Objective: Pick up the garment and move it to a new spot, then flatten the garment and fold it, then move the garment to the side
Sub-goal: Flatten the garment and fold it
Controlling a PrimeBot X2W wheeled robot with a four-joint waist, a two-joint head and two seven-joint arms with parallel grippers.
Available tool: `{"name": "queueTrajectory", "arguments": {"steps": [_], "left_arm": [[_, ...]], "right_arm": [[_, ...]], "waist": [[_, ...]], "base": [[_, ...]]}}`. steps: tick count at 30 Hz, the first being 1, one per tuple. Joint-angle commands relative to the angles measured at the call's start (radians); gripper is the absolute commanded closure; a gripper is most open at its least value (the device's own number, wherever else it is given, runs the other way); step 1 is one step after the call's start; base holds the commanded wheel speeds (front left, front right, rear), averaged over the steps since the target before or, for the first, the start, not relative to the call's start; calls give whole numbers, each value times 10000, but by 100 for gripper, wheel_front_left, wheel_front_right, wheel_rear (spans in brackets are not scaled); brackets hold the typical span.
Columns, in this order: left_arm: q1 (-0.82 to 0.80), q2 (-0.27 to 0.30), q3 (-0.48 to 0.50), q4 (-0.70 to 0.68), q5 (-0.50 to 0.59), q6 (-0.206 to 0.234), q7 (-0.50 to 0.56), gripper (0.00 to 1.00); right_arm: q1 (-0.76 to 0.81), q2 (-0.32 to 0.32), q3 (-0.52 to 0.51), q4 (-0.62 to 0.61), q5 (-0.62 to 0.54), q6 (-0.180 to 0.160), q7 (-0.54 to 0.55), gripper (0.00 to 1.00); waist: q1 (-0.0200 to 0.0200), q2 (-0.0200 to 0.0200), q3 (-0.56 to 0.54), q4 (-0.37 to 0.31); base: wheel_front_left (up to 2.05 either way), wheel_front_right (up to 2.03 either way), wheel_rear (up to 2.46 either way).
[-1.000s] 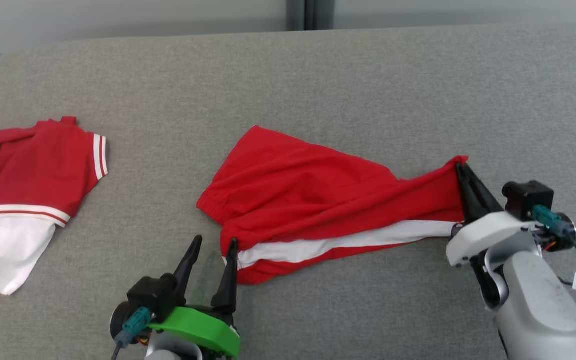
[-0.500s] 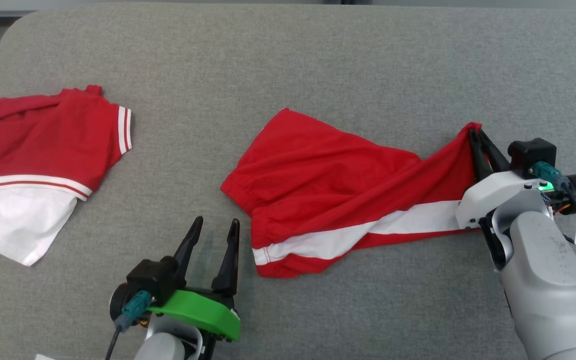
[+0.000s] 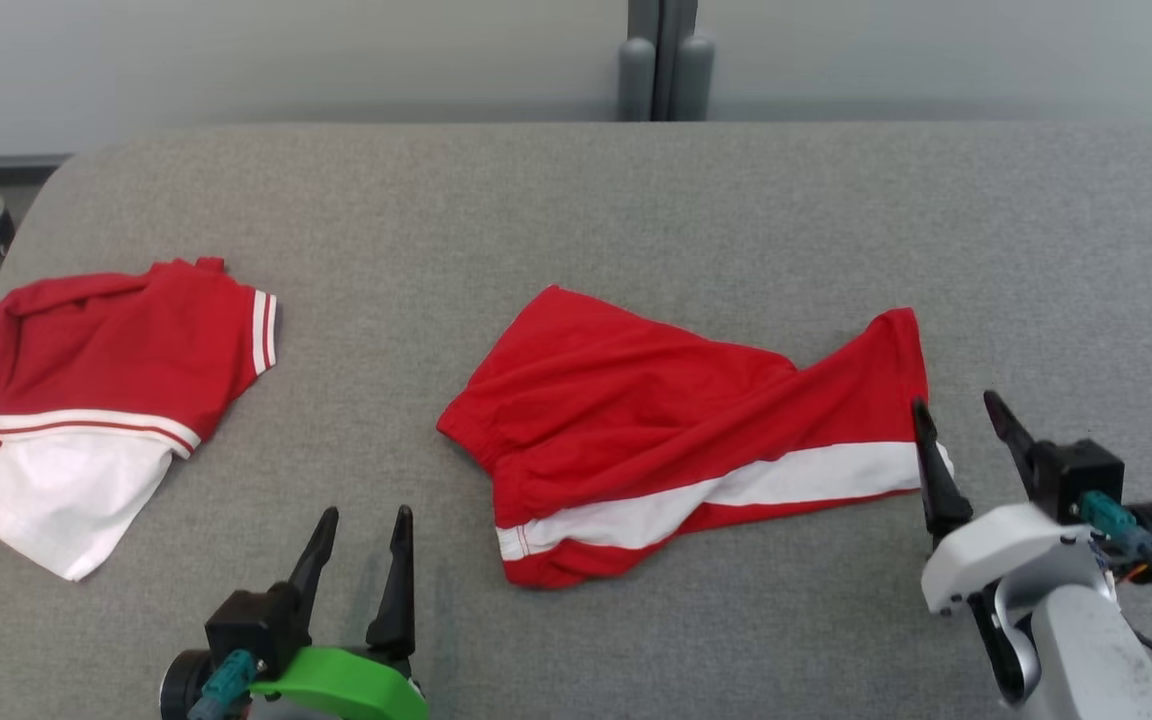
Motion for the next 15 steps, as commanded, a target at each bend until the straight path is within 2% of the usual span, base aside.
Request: {"name": "queueTrajectory", "arguments": {"steps": [1,15], "left_arm": [[237,28,85,0,114,7,6,0],[1305,29,-19,-36,674,129,6,0]], "right_arm": [[406,-35,62,-99,130,-10,-46,0],[2260,46,100,-176,649,-10,-46,0]], "waist": [[0,0,-743,-359],[0,0,-1734,-602]], "base": [[0,0,0],[0,0,0]]}}
